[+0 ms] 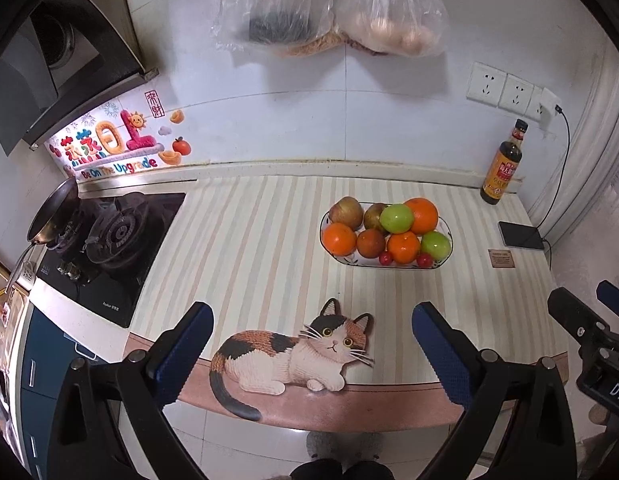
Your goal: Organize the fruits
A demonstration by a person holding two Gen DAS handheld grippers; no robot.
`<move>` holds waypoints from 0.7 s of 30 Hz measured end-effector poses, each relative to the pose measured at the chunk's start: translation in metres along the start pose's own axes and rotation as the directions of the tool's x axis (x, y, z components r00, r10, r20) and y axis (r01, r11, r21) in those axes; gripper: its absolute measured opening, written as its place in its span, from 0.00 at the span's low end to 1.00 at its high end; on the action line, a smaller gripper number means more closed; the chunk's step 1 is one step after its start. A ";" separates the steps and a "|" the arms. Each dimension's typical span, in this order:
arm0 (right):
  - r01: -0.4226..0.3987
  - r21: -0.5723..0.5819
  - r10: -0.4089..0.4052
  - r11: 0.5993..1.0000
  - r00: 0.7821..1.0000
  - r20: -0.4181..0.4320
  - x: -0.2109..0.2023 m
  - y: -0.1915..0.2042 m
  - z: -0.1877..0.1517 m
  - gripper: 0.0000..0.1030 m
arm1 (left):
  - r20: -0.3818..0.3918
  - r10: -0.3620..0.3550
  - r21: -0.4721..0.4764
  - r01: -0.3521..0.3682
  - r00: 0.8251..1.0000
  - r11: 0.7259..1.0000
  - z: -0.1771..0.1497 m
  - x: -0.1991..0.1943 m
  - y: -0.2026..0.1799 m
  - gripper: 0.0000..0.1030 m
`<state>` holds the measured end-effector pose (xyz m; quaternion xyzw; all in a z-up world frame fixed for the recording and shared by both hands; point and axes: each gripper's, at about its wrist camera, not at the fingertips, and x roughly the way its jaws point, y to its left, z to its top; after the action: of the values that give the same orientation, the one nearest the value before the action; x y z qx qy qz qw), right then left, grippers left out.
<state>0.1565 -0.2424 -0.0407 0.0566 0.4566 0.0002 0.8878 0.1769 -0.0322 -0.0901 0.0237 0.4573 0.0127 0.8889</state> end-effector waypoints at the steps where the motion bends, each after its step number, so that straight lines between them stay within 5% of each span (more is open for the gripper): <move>1: -0.003 0.003 0.003 1.000 1.000 -0.002 0.002 -0.001 0.001 0.99 | -0.006 0.001 0.001 -0.001 1.000 1.000 0.000 0.002 -0.001 0.99; 21: -0.005 -0.005 0.005 1.000 1.000 -0.029 0.014 -0.007 -0.002 0.99 | -0.010 -0.009 -0.009 0.009 1.000 1.000 0.002 0.003 -0.010 0.99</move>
<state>0.1630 -0.2484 -0.0538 0.0556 0.4695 0.0043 0.8812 0.1801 -0.0426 -0.0920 0.0174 0.4619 0.0108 0.8867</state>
